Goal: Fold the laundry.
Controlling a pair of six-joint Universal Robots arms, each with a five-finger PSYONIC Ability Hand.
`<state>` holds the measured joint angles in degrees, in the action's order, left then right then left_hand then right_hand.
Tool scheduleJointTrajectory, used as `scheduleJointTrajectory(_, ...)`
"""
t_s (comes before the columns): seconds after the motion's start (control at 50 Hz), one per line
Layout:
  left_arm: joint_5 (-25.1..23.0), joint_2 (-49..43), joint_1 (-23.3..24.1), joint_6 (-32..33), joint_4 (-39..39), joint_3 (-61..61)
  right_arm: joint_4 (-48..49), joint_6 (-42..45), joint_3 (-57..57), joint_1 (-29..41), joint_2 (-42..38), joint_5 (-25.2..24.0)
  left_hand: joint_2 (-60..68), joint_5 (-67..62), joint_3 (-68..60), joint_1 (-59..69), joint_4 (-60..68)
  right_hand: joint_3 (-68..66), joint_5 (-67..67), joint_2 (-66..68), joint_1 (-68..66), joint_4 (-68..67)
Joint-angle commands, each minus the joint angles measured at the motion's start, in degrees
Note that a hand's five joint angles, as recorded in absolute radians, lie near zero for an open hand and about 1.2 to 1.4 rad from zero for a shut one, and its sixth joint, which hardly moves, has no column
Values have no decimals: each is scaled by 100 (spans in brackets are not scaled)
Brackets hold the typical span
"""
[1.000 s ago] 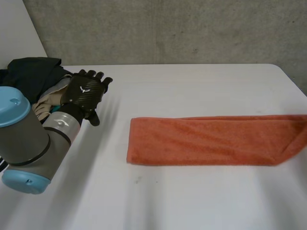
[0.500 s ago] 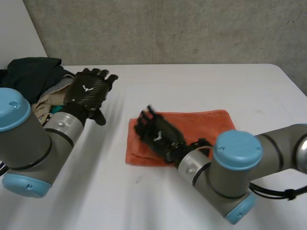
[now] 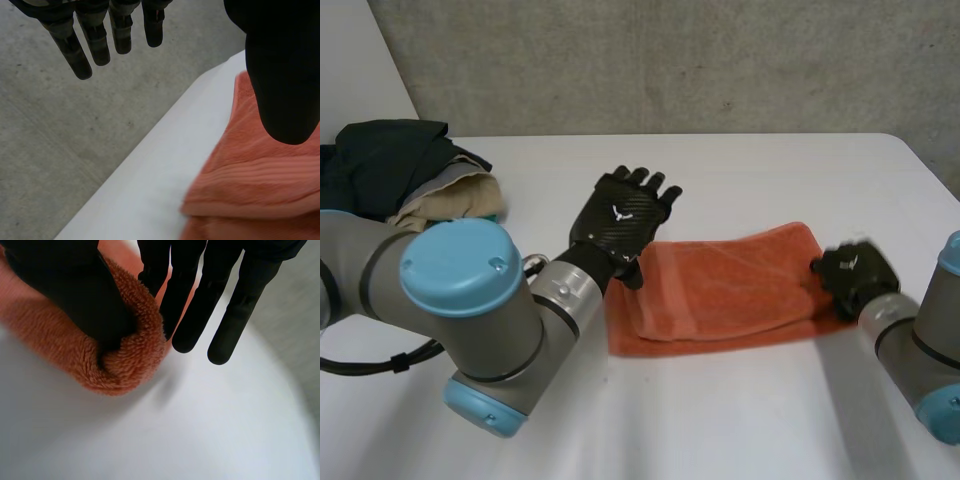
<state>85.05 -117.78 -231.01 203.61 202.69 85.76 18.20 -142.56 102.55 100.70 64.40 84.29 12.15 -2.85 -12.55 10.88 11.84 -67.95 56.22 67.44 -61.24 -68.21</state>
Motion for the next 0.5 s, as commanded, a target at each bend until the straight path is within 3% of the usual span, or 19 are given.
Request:
scheduleJointTrajectory(0.02, 134, 562, -427, -23, -19, 256, 1511, 299, 37, 1222, 943, -272, -194, 263, 233, -67, -162, -1205, 1378, 1256, -1876, -1179)
scheduleJointTrajectory(0.14, 205, 853, -787, -66, -2, 564, 1432, 290, -42, 2496, 154, -1527, -177, 246, 216, -50, -146, -1205, 1378, 1256, -1876, -1179)
scheduleJointTrajectory(0.2, 213, 862, -867, -154, -2, 652, 1371, 343, -51, 2779, -155, -1723, -160, 230, 200, -33, -129, -1205, 1378, 1256, -1876, -1179)
scheduleJointTrajectory(0.24, 214, 854, -902, -277, -10, 705, 1178, 378, -121, 2903, -384, -1601, -160, 230, 200, -33, -129, -1177, 1350, 1229, -1848, -1152)
scheduleJointTrajectory(0.26, 214, 853, -902, -321, -10, 714, 1090, 343, -182, 2894, -428, -1522, -160, 230, 200, -33, -129, 638, -465, -587, -33, 664)
scheduleJointTrajectory(0.28, 214, 853, -902, -391, -10, 723, 924, 273, -252, 2868, -437, -1330, -160, 230, 200, -33, -129, 5269, -5096, -5218, 4598, 5295)
scheduleJointTrajectory(0.3, 240, 853, -894, -470, -2, 714, 879, 203, -270, 2859, -420, -1223, -144, 213, 183, -16, -112, 5795, -5622, -5744, 5124, 5821)
scheduleJointTrajectory(0.4, 380, 853, -832, -760, -2, 530, 799, -762, -394, 2526, 19, -801, -143, 213, 183, -16, -112, 5795, -5622, -5744, 5124, 5821)
scheduleJointTrajectory(0.5, 442, 810, -465, -1199, -63, 109, 677, -2465, -446, 1665, 1003, -765, -127, 196, 166, 1, -95, 5795, -5622, -5744, 5124, 5821)
